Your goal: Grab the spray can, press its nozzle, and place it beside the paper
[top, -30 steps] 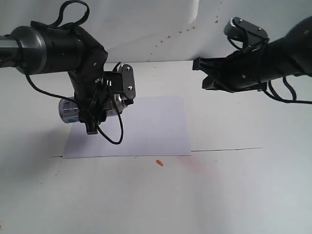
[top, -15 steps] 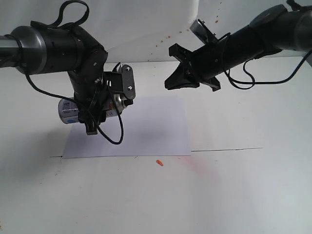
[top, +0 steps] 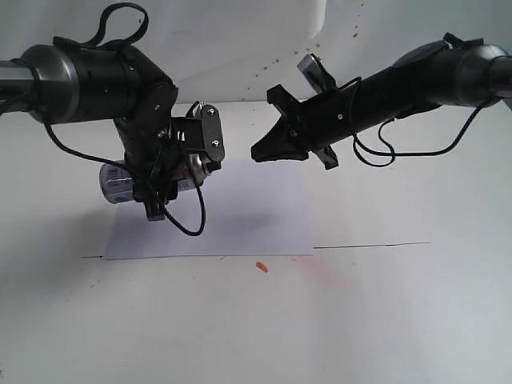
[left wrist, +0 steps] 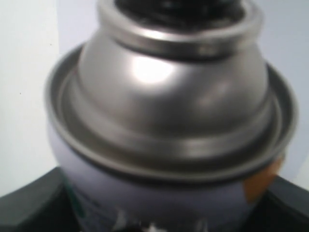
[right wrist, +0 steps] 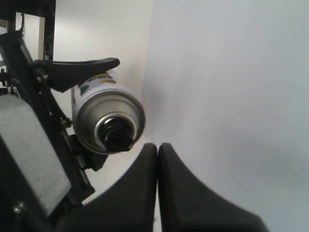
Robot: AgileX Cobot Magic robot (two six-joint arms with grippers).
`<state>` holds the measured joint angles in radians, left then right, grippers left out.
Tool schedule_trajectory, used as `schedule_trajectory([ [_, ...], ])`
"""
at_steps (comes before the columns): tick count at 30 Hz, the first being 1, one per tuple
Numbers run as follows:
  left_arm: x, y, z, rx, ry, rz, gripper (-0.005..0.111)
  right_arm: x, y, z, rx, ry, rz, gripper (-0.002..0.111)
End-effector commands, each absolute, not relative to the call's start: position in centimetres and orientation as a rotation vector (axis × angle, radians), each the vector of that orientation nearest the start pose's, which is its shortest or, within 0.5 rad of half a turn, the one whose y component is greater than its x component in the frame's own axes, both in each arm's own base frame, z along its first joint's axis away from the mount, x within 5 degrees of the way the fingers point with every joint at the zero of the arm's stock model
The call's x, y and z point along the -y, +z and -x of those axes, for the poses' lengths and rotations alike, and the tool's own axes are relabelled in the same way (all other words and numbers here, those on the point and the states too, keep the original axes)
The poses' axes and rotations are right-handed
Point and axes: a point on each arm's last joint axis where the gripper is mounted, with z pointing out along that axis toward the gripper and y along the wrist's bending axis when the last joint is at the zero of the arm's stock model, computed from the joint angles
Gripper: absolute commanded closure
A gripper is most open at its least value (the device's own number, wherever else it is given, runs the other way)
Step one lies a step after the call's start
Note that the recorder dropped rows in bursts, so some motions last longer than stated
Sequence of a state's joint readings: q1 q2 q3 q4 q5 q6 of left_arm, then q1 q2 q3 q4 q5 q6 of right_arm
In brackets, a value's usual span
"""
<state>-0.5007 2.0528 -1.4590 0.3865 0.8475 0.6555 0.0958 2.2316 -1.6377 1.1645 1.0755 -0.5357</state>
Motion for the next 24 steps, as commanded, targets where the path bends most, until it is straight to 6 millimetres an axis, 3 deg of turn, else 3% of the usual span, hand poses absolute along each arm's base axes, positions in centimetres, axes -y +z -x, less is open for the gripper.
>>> schedule_trajectory([
  [1,17.8,16.2,-38.2,-2.262,0.495,-1.855,0.107,-13.3,17.6,-44.3,-2.576,1.414,0.111,0.108],
  [3,17.7,15.4,-38.2,-2.284,0.494,-1.874,0.107,-13.7,17.1,-44.3,-2.584,1.410,0.123,0.108],
  [11,17.9,15.3,-38.5,-2.279,0.489,-1.817,0.107,-14.0,13.8,-44.7,-2.591,1.518,0.055,0.108],
  [24,18.0,15.3,-38.5,-2.281,0.481,-1.804,0.107,-14.5,12.2,-45.0,-2.496,1.676,0.002,0.108],
])
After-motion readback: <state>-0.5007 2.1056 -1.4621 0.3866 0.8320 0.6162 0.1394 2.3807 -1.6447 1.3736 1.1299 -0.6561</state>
